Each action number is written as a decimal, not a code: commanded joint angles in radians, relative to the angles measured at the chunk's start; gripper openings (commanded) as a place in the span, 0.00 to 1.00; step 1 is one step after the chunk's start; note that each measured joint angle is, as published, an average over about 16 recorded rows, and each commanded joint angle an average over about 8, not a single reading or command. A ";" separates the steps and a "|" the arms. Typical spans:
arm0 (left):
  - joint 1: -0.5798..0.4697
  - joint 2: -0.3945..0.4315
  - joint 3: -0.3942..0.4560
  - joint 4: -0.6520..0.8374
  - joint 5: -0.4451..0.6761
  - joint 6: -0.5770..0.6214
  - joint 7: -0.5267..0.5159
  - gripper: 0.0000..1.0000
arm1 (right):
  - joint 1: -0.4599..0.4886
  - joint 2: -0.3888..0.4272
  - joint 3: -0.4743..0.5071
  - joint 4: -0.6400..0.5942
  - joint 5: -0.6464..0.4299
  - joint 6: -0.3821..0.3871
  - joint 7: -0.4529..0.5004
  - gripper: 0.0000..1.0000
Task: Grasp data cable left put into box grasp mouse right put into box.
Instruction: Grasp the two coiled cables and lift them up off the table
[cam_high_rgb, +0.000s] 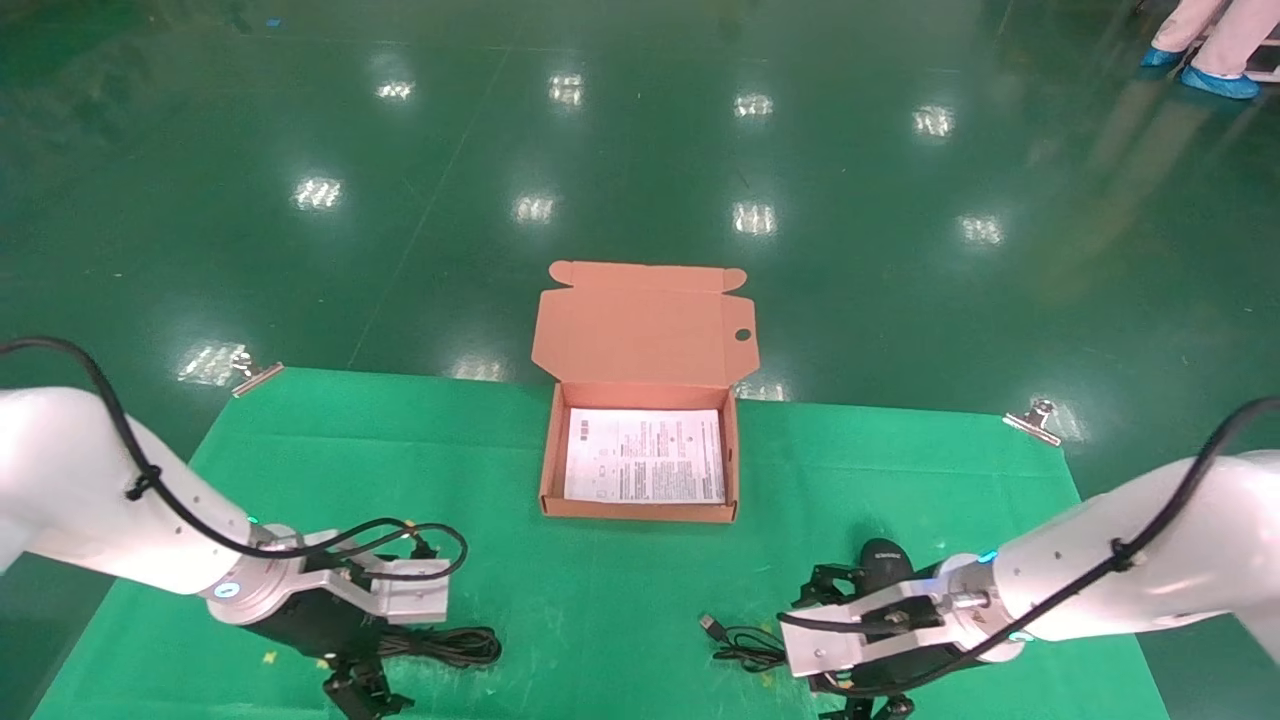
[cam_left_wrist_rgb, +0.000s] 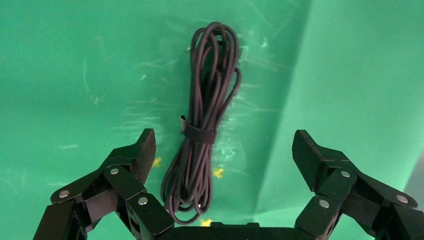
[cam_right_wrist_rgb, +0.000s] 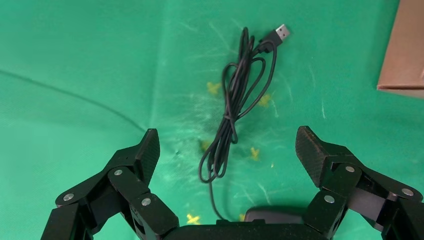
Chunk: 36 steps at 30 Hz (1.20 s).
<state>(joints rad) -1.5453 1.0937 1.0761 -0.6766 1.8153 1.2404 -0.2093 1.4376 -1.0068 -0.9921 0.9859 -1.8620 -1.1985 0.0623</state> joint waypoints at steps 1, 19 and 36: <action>-0.001 0.017 -0.001 0.043 0.000 -0.014 0.016 1.00 | -0.002 -0.018 -0.003 -0.030 -0.009 0.015 -0.005 1.00; 0.002 0.095 -0.024 0.316 -0.040 -0.076 0.159 0.67 | -0.025 -0.114 -0.027 -0.196 -0.059 0.118 -0.074 0.77; 0.001 0.106 -0.028 0.367 -0.048 -0.085 0.179 0.00 | -0.028 -0.121 -0.019 -0.222 -0.052 0.138 -0.076 0.00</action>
<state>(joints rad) -1.5443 1.1999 1.0477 -0.3087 1.7673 1.1552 -0.0301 1.4097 -1.1279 -1.0116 0.7636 -1.9143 -1.0607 -0.0137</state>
